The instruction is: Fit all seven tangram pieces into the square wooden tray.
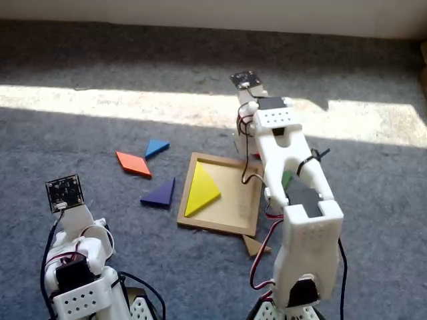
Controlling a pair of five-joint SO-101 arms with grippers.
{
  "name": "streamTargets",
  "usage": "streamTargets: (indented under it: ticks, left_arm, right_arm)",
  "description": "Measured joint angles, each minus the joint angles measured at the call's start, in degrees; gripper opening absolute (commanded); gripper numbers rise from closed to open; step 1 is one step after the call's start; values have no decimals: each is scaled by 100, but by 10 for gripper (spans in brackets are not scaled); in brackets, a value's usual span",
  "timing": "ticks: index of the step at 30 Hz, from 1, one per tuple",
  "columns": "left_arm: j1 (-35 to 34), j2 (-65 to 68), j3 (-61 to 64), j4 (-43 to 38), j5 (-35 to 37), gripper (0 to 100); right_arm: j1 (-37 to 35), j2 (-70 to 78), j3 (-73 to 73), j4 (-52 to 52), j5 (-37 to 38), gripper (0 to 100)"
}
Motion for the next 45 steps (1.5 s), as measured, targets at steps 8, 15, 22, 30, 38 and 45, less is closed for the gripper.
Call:
streamTargets:
  ticks: [8,15,22,30,38,45]
  left_arm:
    - [0,0,0,0,0,6]
    - [0,0,0,0,0,6]
    - [0,0,0,0,0,6]
    - [0,0,0,0,0,6]
    - [0,0,0,0,0,6]
    - [0,0,0,0,0,6]
  right_arm:
    - [88,220,-9,-9,35,358]
    - [202,431,-18,-211,44,358]
    - [202,457,-167,-237,53,358]
    - [202,571,-466,-264,53,358]
    - [202,571,-475,-273,44,358]
    - [202,571,-475,-246,44,358]
